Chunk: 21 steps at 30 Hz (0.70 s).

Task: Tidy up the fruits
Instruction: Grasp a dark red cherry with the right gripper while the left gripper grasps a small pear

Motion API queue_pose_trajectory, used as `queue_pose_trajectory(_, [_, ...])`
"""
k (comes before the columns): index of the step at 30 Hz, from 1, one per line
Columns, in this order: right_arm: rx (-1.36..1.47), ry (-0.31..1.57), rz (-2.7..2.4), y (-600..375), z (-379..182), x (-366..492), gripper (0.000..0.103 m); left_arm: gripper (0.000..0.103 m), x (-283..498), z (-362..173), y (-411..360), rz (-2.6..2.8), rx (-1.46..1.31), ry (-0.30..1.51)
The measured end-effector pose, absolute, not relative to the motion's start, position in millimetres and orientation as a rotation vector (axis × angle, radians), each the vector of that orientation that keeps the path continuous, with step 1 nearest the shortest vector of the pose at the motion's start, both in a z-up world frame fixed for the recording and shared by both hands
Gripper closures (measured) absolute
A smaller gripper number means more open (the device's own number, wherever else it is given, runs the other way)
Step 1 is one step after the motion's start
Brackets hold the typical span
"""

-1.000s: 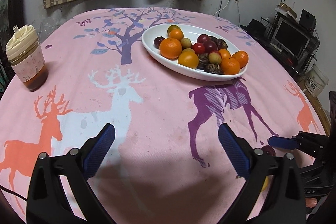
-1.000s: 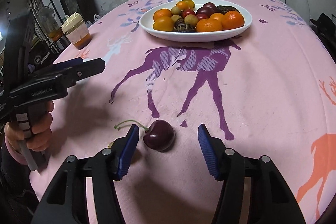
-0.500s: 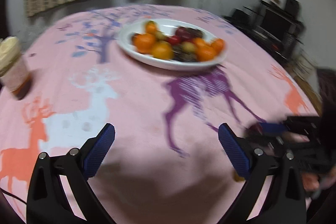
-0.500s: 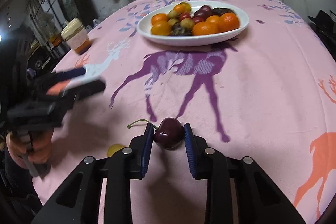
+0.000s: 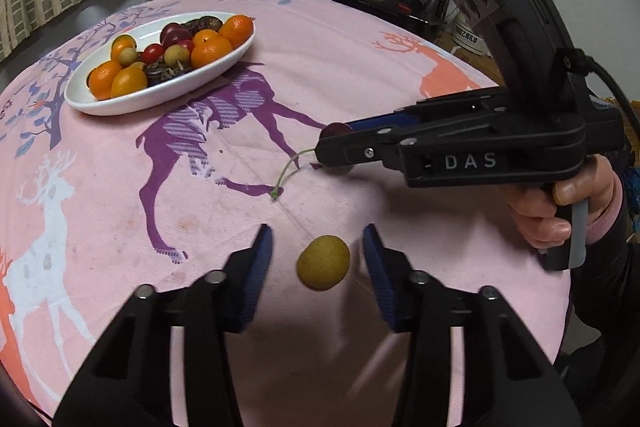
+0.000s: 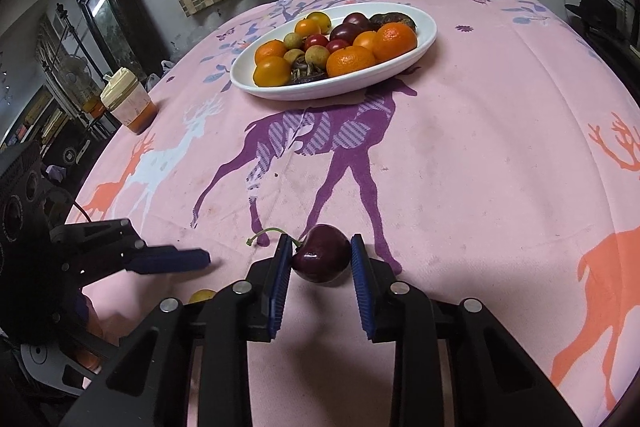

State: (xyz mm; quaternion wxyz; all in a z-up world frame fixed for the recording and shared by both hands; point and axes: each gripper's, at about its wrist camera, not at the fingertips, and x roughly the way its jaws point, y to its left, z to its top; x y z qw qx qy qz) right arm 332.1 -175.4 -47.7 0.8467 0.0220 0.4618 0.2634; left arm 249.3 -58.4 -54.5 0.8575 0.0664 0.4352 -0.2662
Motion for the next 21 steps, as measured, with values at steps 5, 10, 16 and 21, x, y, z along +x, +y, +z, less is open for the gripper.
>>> queue_pose_trajectory(5, [0.043,0.977,0.555,-175.2,-48.1,331.4,0.073,0.065,252.2,-58.0,-58.3,-0.558,0.137,0.937])
queue_pose_trajectory(10, [0.043,0.980,0.546,-176.0,-48.9,332.0,0.073,0.074,253.3,-59.8,-61.3,-0.553,0.153,0.947])
queue_pose_trajectory(16, [0.043,0.986,0.541,-177.5,-51.1,333.7,0.073,0.077,251.0,-58.8,-63.5,-0.546,0.165,0.940])
queue_pose_trajectory(21, [0.044,0.949,0.578,-174.9,-45.0,333.7,0.073,0.077,254.1,-50.9,-58.9,-0.528,0.160,0.937])
